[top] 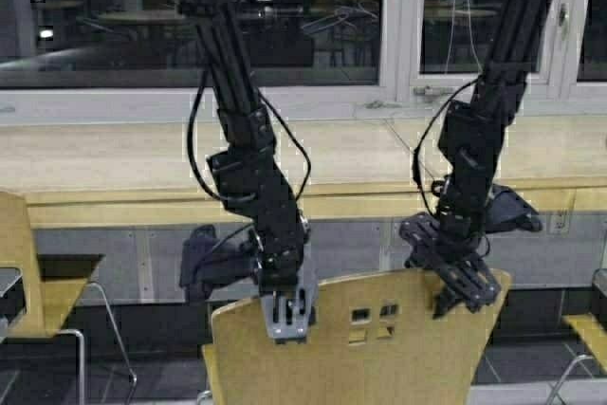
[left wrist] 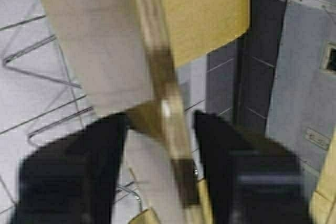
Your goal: Push the chairs under the table
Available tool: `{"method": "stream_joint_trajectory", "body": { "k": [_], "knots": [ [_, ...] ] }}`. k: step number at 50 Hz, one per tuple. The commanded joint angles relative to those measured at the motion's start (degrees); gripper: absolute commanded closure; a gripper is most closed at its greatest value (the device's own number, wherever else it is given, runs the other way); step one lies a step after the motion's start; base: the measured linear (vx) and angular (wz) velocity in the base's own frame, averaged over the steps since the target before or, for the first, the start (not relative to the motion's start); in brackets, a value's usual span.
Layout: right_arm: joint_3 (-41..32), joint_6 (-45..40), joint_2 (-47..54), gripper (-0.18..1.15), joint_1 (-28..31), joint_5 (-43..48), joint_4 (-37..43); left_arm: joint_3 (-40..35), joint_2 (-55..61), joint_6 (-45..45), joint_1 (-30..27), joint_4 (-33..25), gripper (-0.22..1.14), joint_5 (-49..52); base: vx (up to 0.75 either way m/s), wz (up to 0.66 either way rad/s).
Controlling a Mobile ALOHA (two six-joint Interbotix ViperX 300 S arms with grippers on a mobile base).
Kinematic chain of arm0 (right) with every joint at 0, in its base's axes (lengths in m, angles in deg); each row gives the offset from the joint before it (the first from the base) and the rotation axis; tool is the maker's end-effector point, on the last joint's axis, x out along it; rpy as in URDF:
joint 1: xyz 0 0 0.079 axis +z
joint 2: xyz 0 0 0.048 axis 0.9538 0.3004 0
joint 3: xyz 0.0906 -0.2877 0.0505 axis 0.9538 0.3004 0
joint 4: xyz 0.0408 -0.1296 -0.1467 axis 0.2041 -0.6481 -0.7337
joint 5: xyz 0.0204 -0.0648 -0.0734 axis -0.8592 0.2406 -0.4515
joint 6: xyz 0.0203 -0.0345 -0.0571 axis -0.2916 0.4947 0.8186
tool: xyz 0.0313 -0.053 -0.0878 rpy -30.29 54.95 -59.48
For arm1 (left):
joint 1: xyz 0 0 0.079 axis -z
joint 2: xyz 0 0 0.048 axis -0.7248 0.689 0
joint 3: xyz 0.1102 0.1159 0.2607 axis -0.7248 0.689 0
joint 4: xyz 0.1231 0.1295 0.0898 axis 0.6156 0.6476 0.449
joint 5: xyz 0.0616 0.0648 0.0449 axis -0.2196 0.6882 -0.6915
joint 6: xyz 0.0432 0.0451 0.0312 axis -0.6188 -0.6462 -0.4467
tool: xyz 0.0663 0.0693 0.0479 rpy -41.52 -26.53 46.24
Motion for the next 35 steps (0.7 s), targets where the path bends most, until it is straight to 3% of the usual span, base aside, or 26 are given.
{"method": "stream_joint_trajectory", "body": {
  "k": [1, 6, 12, 35],
  "knots": [
    [-0.4, 0.6, -1.1, 0.56, 0.1, -0.3, -0.3, -1.1, -0.9, -0.1, -0.7, 0.2, 0.35, -0.3, 0.0, 0.0],
    [-1.0, 0.7, -1.0, 0.79, 0.1, -0.6, -0.4, -1.1, -0.7, -0.2, -1.3, 0.3, 0.54, -0.4, 0.0, 0.0],
    [-1.8, 1.0, -1.0, 0.83, 0.4, -1.5, -1.8, -0.7, -0.6, -0.2, -2.5, 0.3, 0.67, -0.3, 0.0, 0.0],
    [-9.1, 1.1, 1.2, 0.83, 2.9, -5.9, -2.9, 3.8, -4.5, -3.3, -11.3, 0.5, 0.68, -2.6, 0.01, -0.01]
  ]
}}
